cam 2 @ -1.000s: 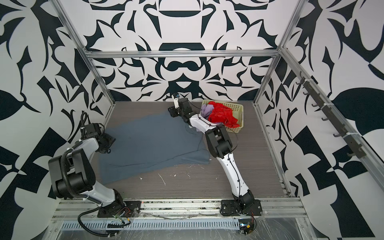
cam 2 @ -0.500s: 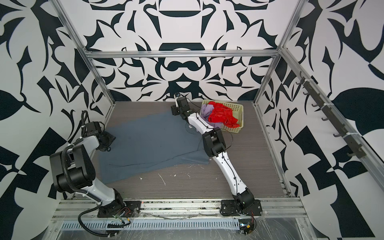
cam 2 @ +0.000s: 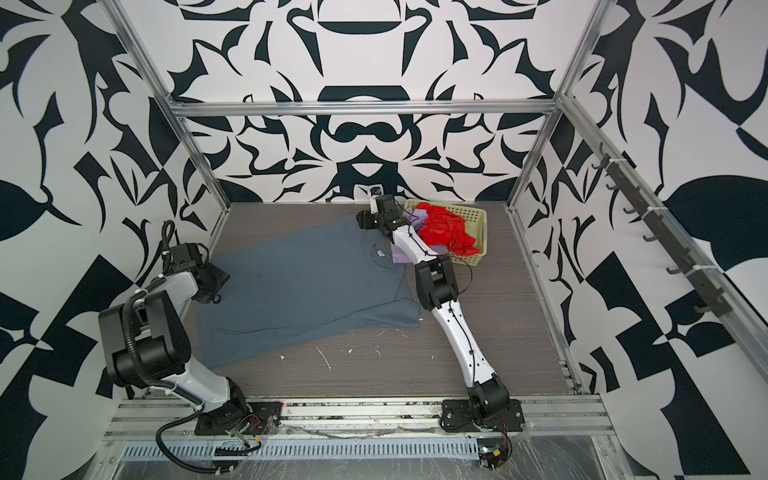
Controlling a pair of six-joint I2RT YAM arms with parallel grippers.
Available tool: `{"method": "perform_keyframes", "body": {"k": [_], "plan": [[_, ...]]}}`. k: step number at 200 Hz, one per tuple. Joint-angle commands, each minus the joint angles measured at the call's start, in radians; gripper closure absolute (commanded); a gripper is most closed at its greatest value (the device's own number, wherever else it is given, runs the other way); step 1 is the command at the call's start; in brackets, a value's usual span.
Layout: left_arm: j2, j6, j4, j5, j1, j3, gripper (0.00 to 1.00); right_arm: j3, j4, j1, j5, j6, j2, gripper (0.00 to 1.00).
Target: Fold and stack the t-shirts
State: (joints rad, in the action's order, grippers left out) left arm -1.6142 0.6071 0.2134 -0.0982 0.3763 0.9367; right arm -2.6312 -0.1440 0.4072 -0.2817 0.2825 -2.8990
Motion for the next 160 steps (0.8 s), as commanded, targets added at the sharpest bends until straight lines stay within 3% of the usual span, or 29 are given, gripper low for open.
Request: {"method": "perform_keyframes", "body": {"k": [1,11,21,38,58,97,160], "plan": [[0.041,-0.022,0.031,-0.045,0.011,0.004,0.42,-0.066,0.022,0.025,-0.127,0.033,0.016,0.37],[0.042,-0.027,0.037,-0.054,0.019,0.006,0.42,-0.073,0.024,0.028,-0.165,0.047,0.011,0.41],[0.041,-0.028,0.044,-0.064,0.030,0.009,0.41,-0.070,0.022,0.030,-0.203,0.059,0.013,0.59],[0.036,-0.036,0.043,-0.076,0.055,0.017,0.41,-0.038,0.015,0.036,-0.241,0.064,0.038,0.81],[0.009,-0.062,0.038,-0.072,0.083,0.053,0.41,0.071,0.035,0.042,-0.236,0.050,0.111,1.00],[-0.072,-0.107,0.088,-0.086,0.119,0.170,0.40,0.261,0.045,0.044,-0.150,-0.031,0.312,1.00],[-0.101,-0.043,0.085,0.028,0.122,0.185,0.42,0.889,0.071,0.058,-0.139,-0.153,0.834,1.00]]}}
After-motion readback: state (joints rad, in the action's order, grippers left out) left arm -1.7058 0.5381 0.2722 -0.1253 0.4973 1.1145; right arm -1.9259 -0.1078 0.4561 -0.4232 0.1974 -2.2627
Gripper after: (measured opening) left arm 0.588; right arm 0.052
